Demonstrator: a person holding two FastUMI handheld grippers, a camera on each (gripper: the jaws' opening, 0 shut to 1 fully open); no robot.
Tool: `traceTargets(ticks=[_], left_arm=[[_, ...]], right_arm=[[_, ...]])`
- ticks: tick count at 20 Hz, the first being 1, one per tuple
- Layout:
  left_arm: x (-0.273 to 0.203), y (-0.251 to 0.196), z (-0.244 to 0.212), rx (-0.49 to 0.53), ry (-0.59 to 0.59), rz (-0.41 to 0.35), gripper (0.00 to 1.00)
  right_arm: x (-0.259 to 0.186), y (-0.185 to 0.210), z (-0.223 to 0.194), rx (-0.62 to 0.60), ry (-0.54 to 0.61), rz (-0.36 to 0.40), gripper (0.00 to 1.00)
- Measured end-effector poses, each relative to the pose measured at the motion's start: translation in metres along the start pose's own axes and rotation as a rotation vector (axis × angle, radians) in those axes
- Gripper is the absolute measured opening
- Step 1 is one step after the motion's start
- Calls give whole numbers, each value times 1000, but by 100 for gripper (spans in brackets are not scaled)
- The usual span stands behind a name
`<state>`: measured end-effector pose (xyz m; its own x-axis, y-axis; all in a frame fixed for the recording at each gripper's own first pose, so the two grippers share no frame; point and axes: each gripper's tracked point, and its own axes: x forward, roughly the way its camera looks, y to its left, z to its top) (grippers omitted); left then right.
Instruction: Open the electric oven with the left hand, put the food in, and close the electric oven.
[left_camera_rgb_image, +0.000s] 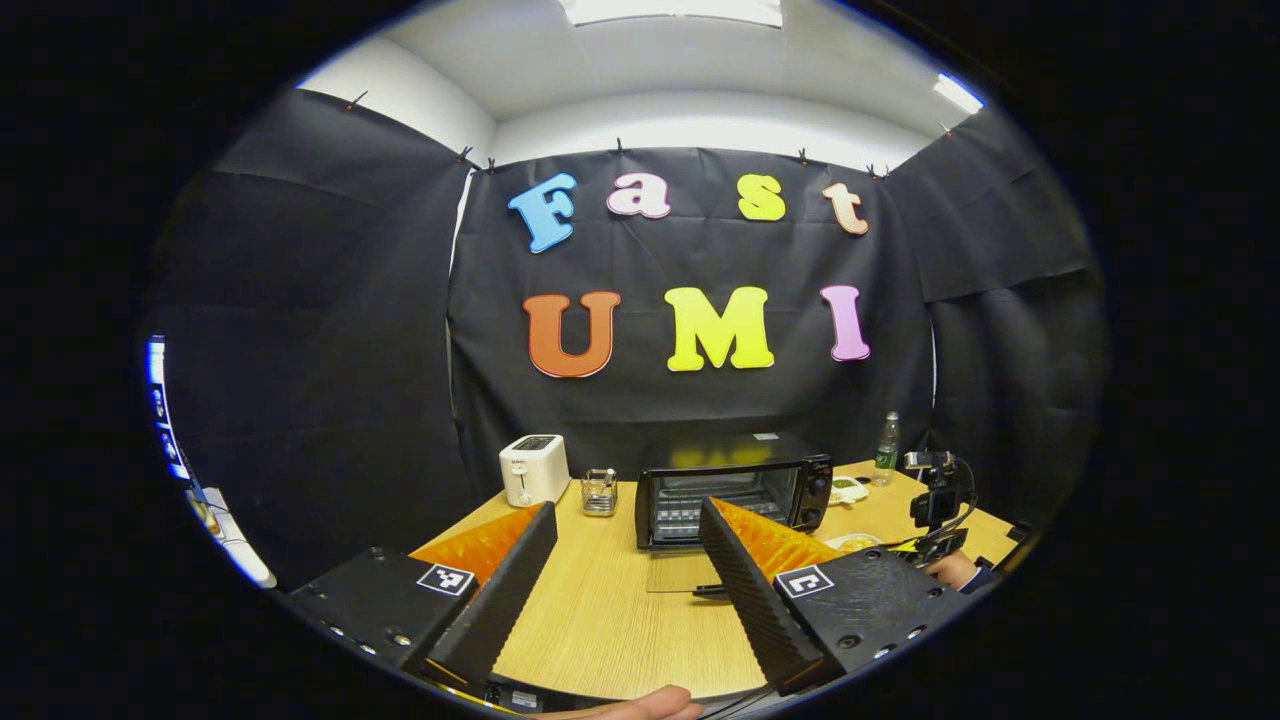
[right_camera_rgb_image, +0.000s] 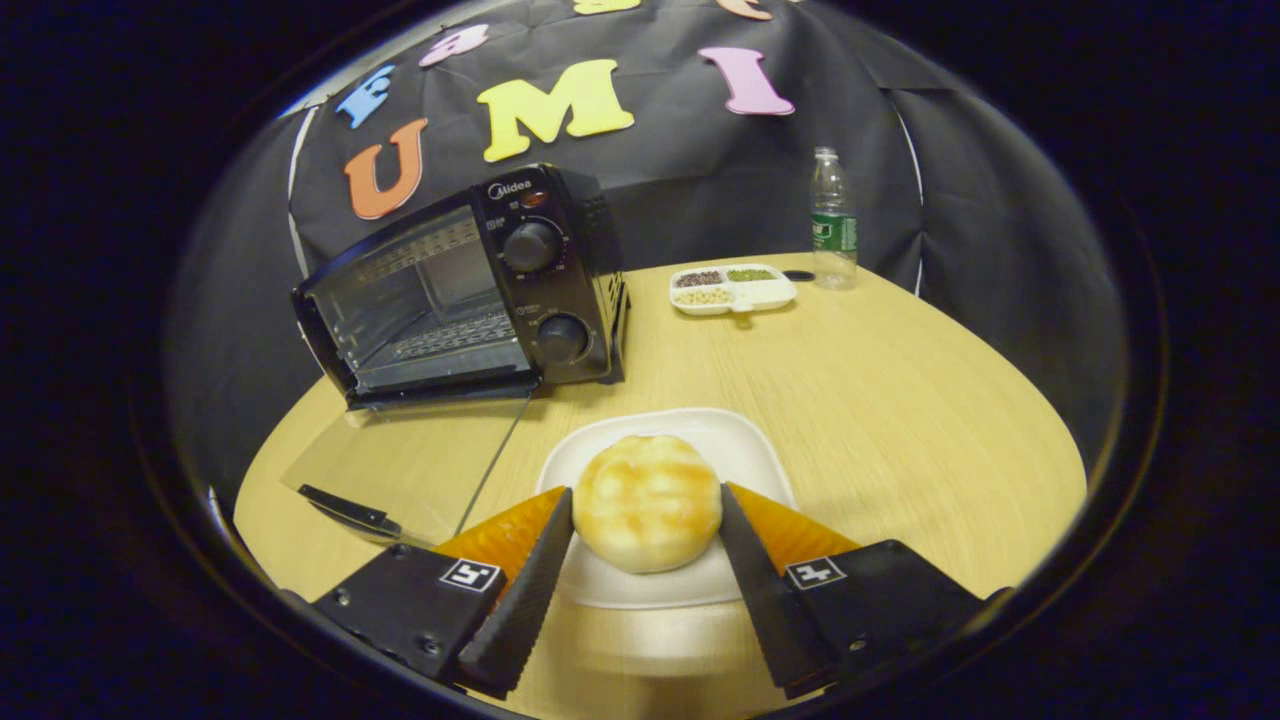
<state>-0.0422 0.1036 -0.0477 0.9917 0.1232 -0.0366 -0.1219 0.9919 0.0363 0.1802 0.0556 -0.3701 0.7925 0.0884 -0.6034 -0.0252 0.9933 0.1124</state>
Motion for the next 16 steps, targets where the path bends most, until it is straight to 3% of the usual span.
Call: traceTargets(ticks=[3, 6, 7, 8, 11, 12, 14, 16], left_arm=[[1, 5, 3, 10, -25, -2, 94], [6, 7, -2, 3, -27, -6, 94], [6, 9, -5, 5, -22, -2, 83], [7, 12, -6, 10, -20, 1, 94], [7, 20, -12, 33, -16, 24, 94], [6, 22, -14, 41, -10, 34, 100], [7, 29, -16, 47, -6, 56, 86], [8, 32, -17, 38, -6, 57, 89]], right_arm=[[-15, 14, 14, 14, -44, 17, 87], [-21, 45, 29, 99, -86, 94, 87], [-23, 59, 33, 126, -97, 136, 87], [-22, 72, 36, 153, -99, 172, 87], [-15, 108, 43, 210, -102, 247, 87], [-12, 120, 45, 228, -104, 269, 87], [-2, 152, 53, 304, -112, 343, 87], [7, 181, 56, 420, -95, 417, 87]])
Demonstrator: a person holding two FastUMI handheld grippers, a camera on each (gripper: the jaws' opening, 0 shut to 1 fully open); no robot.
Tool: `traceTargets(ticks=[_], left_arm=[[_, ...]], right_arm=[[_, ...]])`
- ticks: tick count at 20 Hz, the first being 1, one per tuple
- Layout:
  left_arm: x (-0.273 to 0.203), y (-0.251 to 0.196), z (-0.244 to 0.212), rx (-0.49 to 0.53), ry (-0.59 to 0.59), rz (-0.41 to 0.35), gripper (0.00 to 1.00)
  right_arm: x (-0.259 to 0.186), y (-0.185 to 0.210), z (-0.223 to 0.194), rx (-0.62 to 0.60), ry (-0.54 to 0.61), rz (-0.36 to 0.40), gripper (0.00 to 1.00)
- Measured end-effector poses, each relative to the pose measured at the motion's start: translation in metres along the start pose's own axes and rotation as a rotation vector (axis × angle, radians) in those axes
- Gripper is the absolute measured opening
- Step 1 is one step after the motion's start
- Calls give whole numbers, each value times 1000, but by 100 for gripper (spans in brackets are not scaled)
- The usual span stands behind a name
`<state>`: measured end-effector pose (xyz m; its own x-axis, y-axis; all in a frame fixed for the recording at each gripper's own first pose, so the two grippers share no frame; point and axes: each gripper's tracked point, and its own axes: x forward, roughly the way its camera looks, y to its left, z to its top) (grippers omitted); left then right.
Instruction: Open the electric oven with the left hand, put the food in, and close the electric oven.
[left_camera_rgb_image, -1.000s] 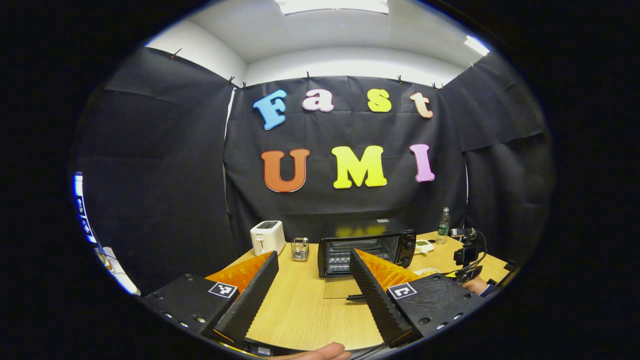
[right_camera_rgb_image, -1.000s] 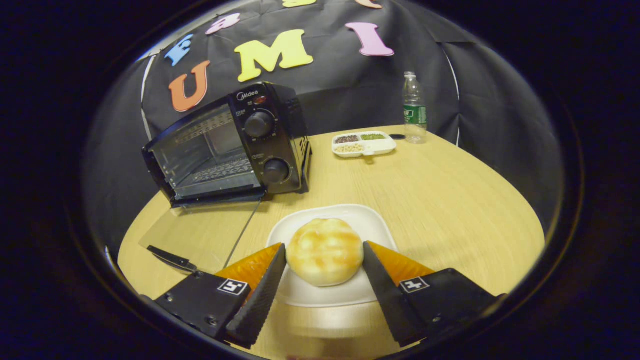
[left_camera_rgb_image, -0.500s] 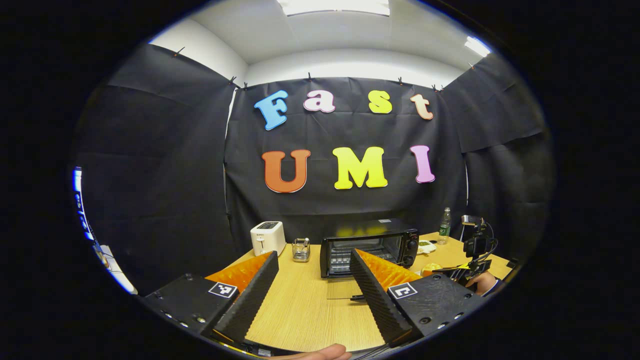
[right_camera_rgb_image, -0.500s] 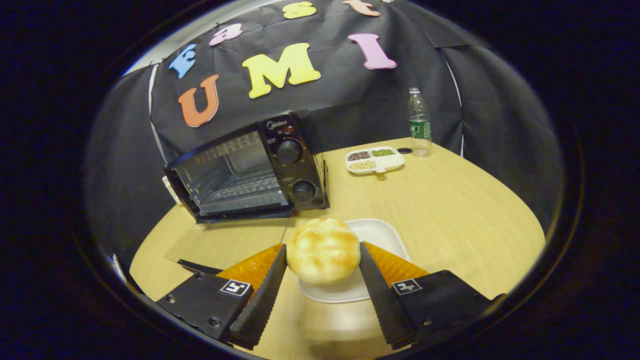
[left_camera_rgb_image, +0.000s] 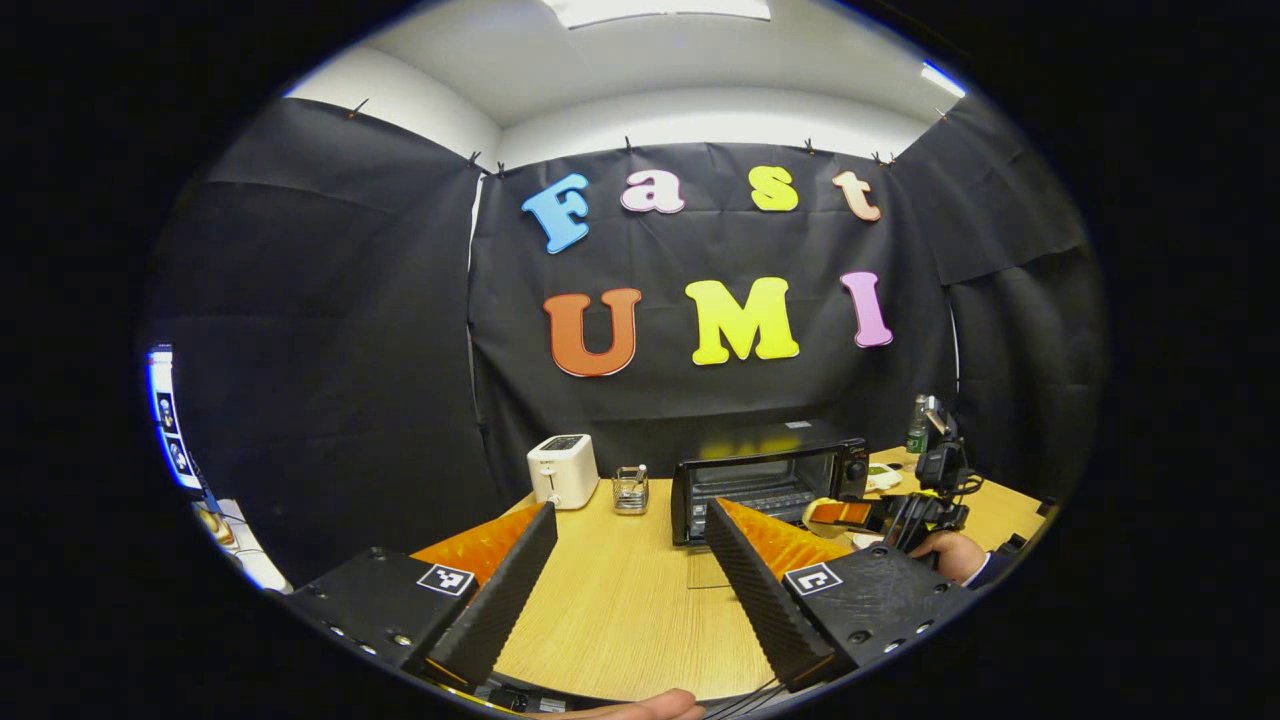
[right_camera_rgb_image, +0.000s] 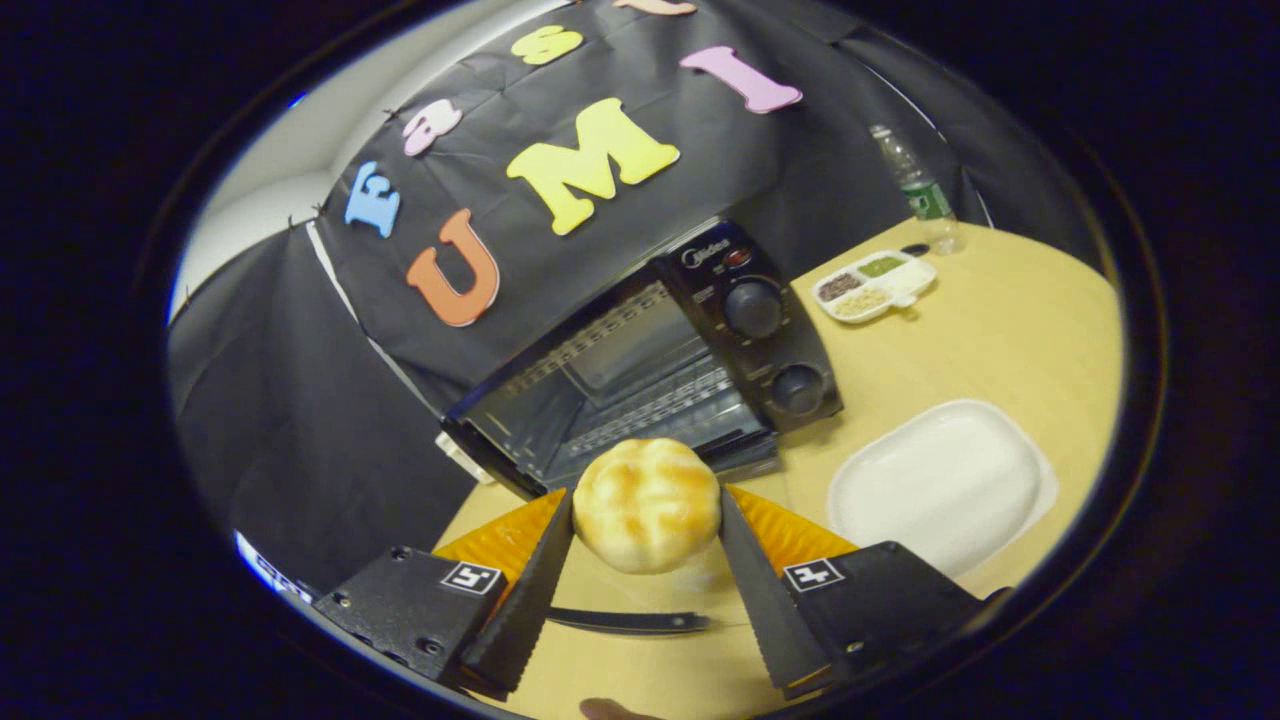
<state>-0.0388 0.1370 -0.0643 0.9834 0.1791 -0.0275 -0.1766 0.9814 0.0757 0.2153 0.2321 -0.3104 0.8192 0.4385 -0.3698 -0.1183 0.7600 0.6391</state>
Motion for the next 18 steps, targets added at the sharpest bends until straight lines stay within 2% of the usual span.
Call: traceTargets(ticks=[2, 3, 4, 5, 8, 13, 15, 18], left_arm=[[2, 3, -1, -10, 3, 2, 89], [3, 5, -1, -13, 4, 7, 89], [7, 8, -3, -18, 10, 14, 97], [8, 10, -4, -22, 15, 19, 97], [9, 12, -5, -20, 16, 16, 97], [22, 17, -16, -9, 37, 24, 97], [26, 15, -22, -11, 59, 20, 97], [30, 5, -22, 5, 53, -15, 97]], right_arm=[[21, 15, 2, 170, -49, 29, 87], [31, 15, 8, 246, -102, 8, 87], [40, 12, 14, 295, -158, -26, 87], [47, 12, 18, 310, -203, -59, 86], [72, 20, 24, 235, -256, -119, 83], [118, 26, 46, 128, -333, -158, 84], [135, 16, 51, 84, -332, -199, 84], [165, 10, 59, 25, -323, -192, 85]])
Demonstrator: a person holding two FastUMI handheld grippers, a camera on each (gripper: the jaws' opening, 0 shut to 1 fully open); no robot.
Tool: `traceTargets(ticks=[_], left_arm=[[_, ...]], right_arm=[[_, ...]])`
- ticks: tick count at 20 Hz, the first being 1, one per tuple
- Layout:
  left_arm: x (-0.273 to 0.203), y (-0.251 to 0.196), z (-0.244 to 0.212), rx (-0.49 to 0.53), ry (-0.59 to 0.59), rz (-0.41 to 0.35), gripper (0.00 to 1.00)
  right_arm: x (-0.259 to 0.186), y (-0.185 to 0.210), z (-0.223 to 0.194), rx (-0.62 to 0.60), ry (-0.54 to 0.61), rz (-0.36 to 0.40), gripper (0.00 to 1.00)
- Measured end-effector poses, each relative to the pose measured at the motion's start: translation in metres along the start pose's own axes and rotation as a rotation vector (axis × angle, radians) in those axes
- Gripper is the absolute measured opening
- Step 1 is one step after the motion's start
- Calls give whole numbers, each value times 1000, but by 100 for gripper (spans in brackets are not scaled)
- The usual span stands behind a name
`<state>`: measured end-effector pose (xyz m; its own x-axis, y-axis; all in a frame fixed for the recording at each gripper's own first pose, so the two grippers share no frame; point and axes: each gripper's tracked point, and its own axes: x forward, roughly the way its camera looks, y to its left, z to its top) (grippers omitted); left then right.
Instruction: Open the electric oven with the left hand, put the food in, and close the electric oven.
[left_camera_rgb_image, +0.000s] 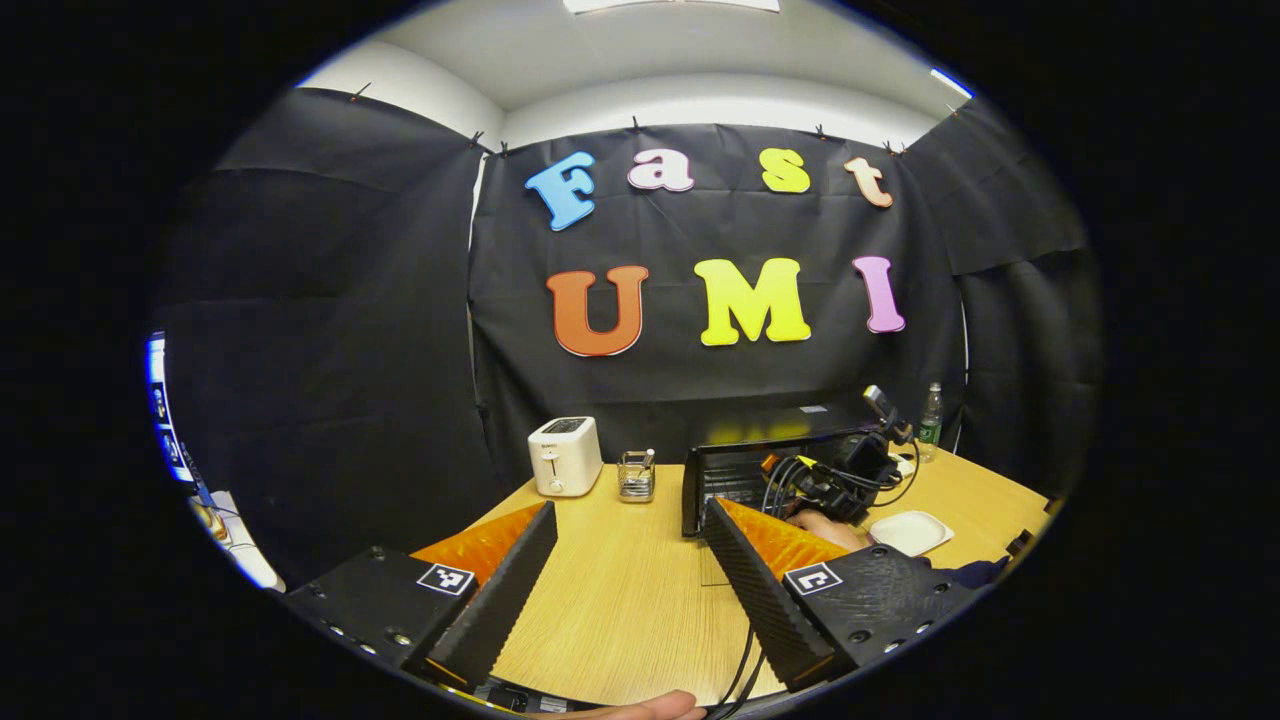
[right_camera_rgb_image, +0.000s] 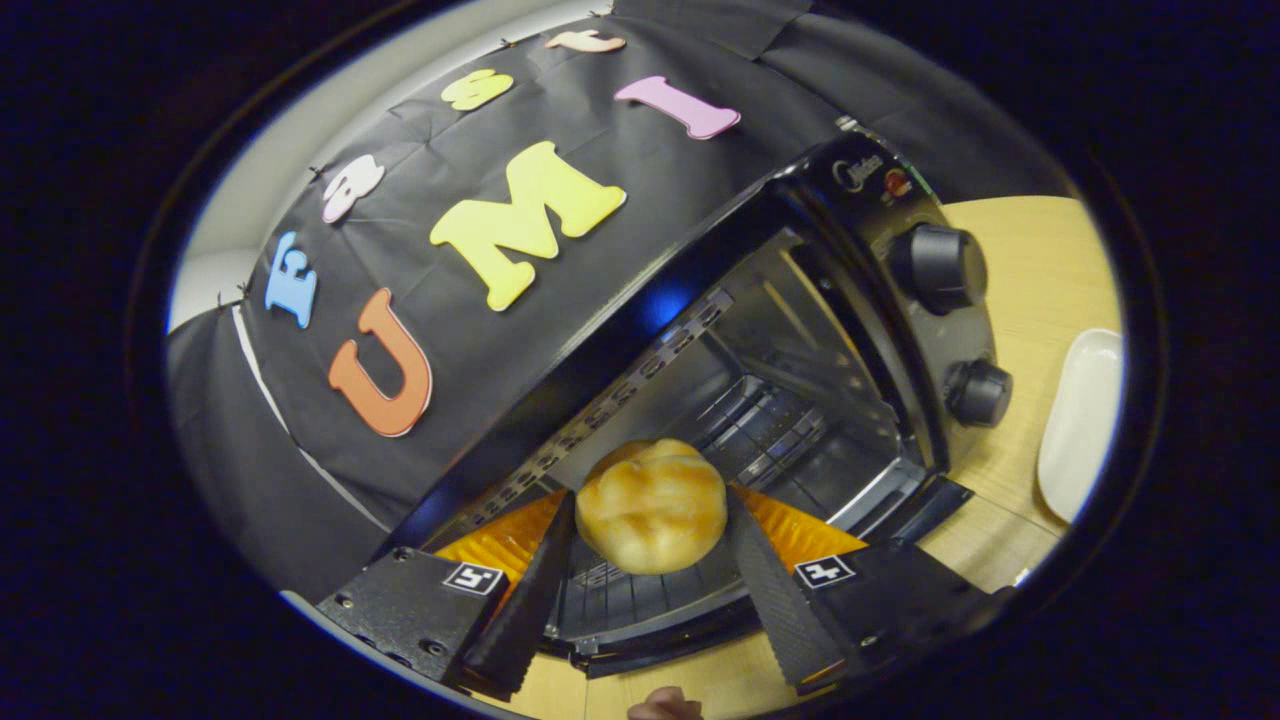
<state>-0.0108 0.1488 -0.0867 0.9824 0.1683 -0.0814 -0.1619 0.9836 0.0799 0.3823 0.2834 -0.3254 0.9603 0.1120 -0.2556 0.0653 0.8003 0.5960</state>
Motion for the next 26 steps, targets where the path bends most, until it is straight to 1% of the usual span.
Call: traceTargets(ticks=[2, 5, 6, 8, 9, 11, 14, 17, 18, 21, 23, 25, 26], left_arm=[[8, -4, -7, 30, 17, -16, 97], [12, -3, -13, 75, 32, -9, 97], [13, -5, -15, 76, 34, -10, 97], [11, -7, -17, 60, 41, -22, 97], [11, -8, -17, 47, 47, -25, 97], [9, -5, -16, 28, 57, -19, 97], [7, -5, -14, 18, 53, -19, 97], [2, -3, -23, -8, 54, -20, 96], [3, -7, -27, -20, 63, -31, 97], [5, -12, -33, -32, 84, -47, 97], [8, -24, -35, -58, 86, -78, 97], [11, -36, -40, -76, 98, -112, 97], [13, -41, -44, -76, 109, -121, 97]], right_arm=[[14, -2, -5, -70, 21, -1, 85], [25, 3, 1, -106, 1, 6, 87], [25, 5, 0, -118, 9, 7, 86], [22, 8, 3, -146, -10, 4, 89], [19, 12, 0, -168, -8, 18, 94], [11, 15, -7, -182, 26, 35, 94], [-12, 15, -10, -169, 35, 50, 95], [-54, 18, -14, -179, 63, 104, 95], [-68, 16, -13, -186, 74, 114, 94], [-110, 10, 3, -178, 73, 134, 94], [-134, 6, 18, -180, 68, 142, 94], [-161, 8, 35, -226, 59, 175, 94], [-172, 6, 47, -257, 46, 178, 94]])
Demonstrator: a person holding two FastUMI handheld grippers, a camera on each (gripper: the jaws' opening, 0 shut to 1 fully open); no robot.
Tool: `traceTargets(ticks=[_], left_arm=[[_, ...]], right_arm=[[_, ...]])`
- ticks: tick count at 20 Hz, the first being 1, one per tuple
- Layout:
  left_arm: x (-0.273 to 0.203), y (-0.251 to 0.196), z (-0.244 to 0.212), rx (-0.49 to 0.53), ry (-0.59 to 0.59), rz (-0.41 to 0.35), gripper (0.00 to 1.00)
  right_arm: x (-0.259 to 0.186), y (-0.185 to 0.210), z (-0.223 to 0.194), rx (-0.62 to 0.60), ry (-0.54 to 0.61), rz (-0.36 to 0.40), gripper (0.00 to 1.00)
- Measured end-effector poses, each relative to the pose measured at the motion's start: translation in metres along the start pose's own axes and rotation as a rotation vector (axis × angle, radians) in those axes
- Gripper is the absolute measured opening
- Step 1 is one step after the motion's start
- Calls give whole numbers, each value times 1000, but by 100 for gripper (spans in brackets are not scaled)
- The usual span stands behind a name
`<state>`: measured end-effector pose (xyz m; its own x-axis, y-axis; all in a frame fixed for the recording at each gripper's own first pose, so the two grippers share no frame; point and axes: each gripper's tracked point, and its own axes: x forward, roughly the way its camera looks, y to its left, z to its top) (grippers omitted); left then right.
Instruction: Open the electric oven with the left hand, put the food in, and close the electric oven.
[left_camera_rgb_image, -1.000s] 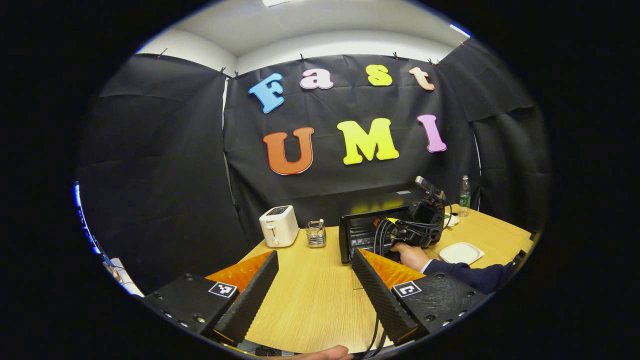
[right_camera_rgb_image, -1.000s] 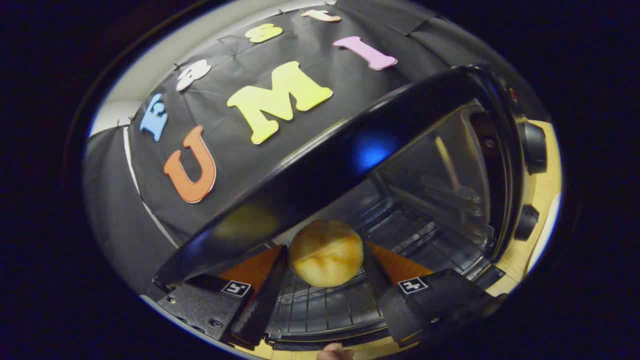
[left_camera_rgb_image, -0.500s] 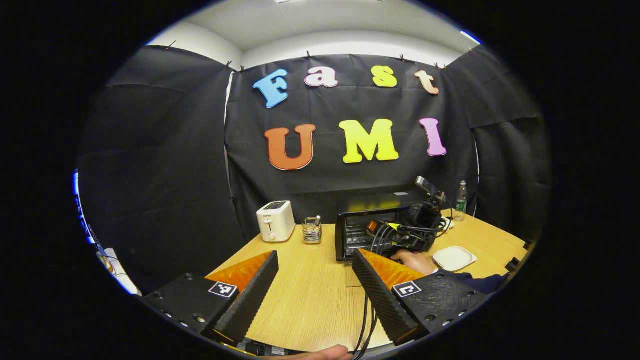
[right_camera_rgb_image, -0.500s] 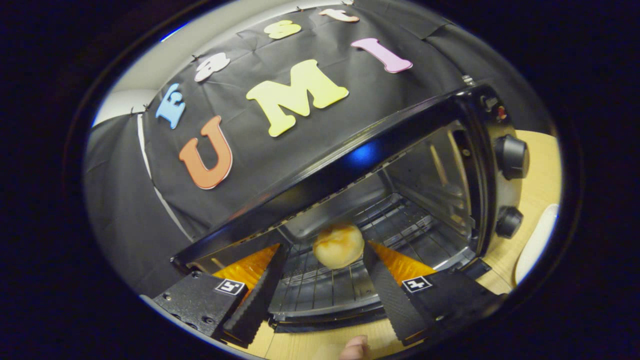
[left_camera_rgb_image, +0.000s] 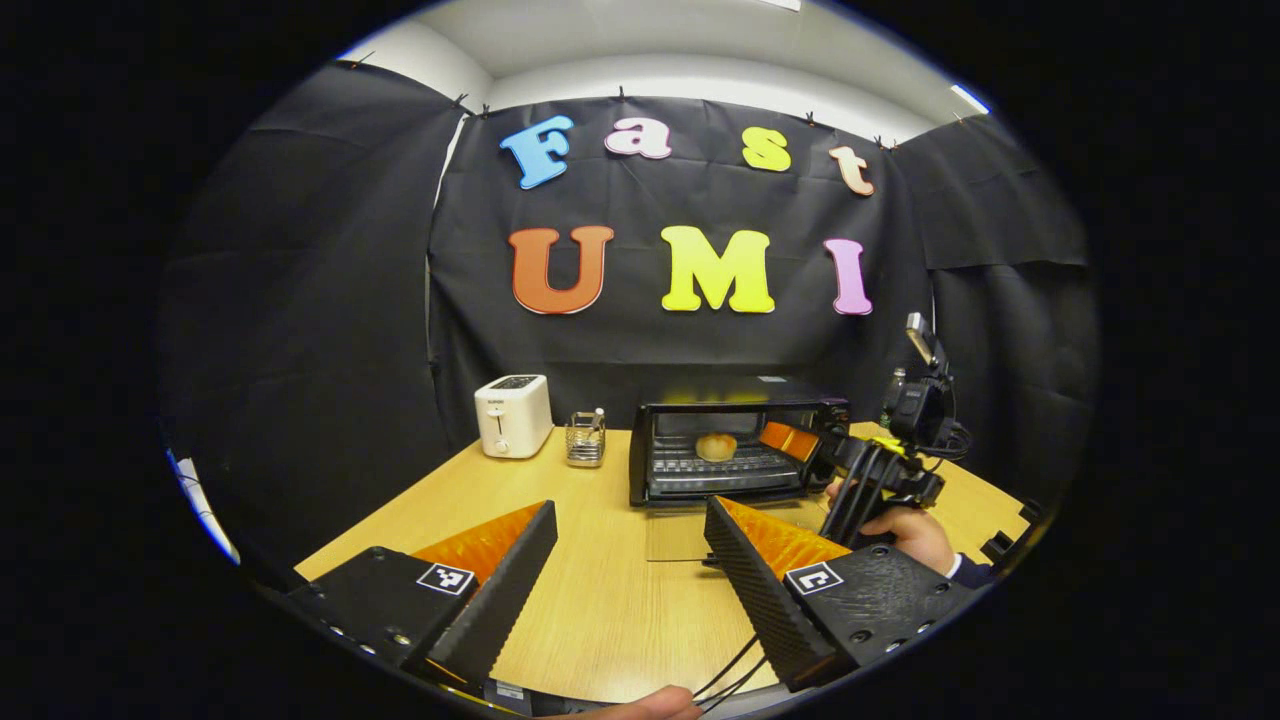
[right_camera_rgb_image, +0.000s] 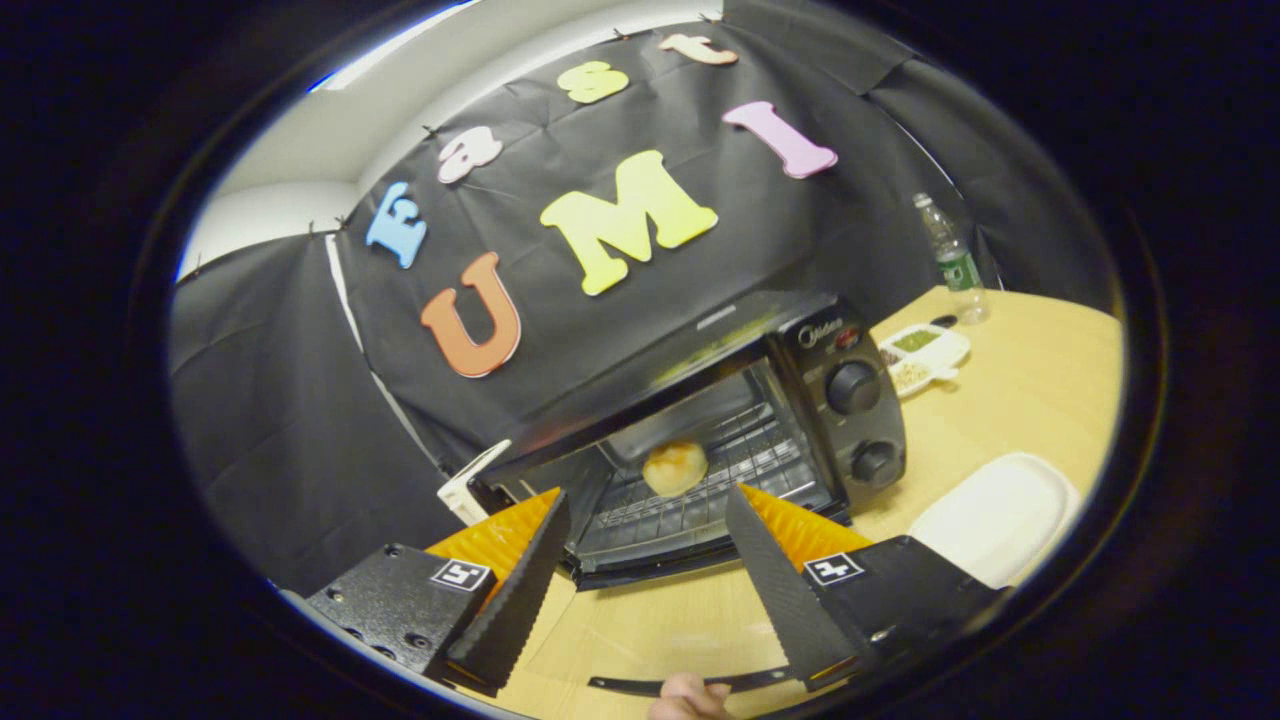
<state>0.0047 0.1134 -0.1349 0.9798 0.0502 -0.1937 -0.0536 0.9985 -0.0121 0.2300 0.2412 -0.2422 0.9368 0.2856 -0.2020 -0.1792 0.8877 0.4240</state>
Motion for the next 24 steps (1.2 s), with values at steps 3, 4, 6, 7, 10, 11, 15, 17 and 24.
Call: traceTargets(ticks=[3, 4, 6, 7, 10, 11, 15, 17, 24], left_arm=[[10, -10, -10, 19, 26, -11, 97], [15, -14, -16, 25, 43, -17, 97], [25, -29, -31, 7, 94, -56, 97], [29, -39, -39, -8, 122, -78, 96], [44, -60, -61, -8, 193, -102, 96], [49, -65, -65, 2, 205, -103, 96], [62, -99, -83, 9, 258, -151, 95], [67, -116, -94, -5, 302, -174, 95], [95, -146, -132, 10, 413, -175, 95]], right_arm=[[-34, -17, 30, -77, -24, -33, 94], [-45, -22, 42, -91, -33, -57, 94], [-67, -29, 66, -135, -53, -88, 94], [-78, -30, 78, -159, -68, -95, 94], [-113, -28, 110, -248, -97, -93, 94], [-126, -31, 120, -278, -113, -100, 94], [-179, -32, 150, -338, -173, -132, 94], [-205, -19, 159, -328, -216, -91, 94], [-260, -27, 187, -384, -309, -74, 94]])
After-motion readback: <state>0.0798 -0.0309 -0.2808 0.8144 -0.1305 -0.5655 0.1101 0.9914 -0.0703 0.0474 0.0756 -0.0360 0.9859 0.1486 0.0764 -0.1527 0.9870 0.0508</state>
